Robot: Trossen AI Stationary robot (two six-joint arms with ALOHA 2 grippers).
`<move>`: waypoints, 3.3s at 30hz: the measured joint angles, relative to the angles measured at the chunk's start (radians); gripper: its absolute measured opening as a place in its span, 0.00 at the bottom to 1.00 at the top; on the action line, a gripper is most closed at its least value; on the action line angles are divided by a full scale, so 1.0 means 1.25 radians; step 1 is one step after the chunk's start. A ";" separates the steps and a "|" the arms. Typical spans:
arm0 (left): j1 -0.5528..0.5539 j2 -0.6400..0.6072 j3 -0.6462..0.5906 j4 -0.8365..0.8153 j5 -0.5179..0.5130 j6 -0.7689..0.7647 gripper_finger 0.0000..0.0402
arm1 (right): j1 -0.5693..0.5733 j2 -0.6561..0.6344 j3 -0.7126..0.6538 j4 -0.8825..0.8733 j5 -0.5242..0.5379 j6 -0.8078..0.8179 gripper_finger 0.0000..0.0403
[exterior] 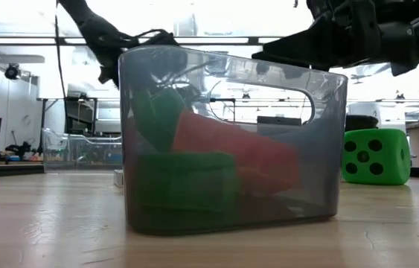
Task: Pick & Place Toys
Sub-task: Put the red game piece into the black bin
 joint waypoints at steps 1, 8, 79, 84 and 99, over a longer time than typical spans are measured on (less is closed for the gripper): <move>0.001 0.012 0.006 -0.014 0.005 0.000 0.92 | 0.000 0.000 0.000 0.002 0.001 0.001 0.69; 0.007 0.072 0.022 -0.031 0.008 -0.002 0.92 | 0.000 0.001 0.001 0.000 0.004 0.025 0.69; -0.241 -0.210 -0.186 0.255 0.350 0.119 0.40 | 0.001 0.016 -0.003 0.002 0.006 0.042 0.69; -0.254 -0.176 -0.164 0.267 0.375 0.121 0.40 | 0.001 0.016 -0.003 0.000 0.007 0.042 0.69; -0.262 -0.113 -0.136 0.233 0.394 0.147 0.72 | 0.001 0.016 -0.003 -0.013 0.007 0.048 0.69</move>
